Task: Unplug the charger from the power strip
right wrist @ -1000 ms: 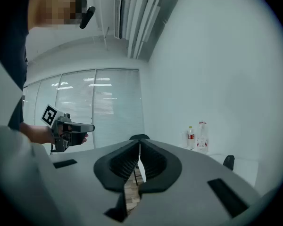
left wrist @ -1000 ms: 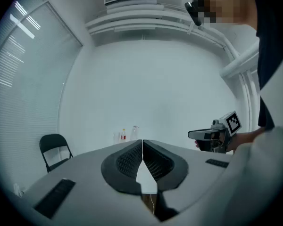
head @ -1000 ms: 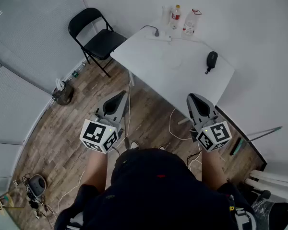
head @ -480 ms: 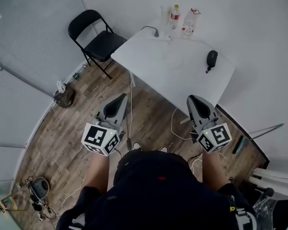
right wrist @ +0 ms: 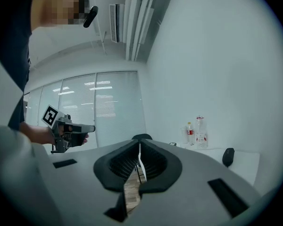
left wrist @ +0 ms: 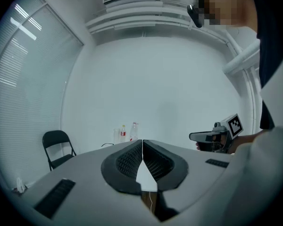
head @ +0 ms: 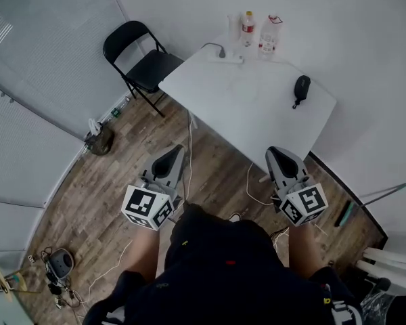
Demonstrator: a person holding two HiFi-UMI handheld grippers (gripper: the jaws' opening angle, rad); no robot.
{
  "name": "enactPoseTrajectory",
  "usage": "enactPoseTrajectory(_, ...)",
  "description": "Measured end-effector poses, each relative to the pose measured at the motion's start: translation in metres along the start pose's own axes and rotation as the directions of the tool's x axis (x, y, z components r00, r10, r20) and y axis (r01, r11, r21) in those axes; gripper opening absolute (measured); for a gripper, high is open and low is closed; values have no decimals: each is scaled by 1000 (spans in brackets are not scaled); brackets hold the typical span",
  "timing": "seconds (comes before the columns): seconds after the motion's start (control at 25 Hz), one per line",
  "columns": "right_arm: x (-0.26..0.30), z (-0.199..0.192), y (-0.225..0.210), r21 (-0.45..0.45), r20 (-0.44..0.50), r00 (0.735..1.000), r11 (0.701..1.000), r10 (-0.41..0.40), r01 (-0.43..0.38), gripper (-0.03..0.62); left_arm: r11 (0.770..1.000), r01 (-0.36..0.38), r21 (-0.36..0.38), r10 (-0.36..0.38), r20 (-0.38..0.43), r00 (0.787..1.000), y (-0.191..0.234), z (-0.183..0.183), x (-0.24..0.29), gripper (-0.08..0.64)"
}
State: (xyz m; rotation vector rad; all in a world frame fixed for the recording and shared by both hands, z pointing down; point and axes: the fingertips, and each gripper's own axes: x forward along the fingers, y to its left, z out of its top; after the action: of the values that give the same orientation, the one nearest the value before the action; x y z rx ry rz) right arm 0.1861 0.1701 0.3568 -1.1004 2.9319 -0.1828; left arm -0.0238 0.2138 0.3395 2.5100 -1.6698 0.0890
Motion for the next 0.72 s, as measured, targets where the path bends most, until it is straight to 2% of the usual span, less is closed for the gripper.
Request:
enactPoseTrajectory(0.28,2,-16,-16,39,-13,1000,999,4,-3,28,1000,-14,9,14,-19,1000,2,-1,13,23)
enactPoseTrajectory(0.52,31,-11,-39,1,-4,999,999,-40,40,28,1000,13,-27,-11,52,999,36,14,43,23)
enactPoseTrajectory(0.72,84,-5,-64,-11,-7,997,997,-72,72,28,999,31,-29,-29,41,999,83,17,84,23)
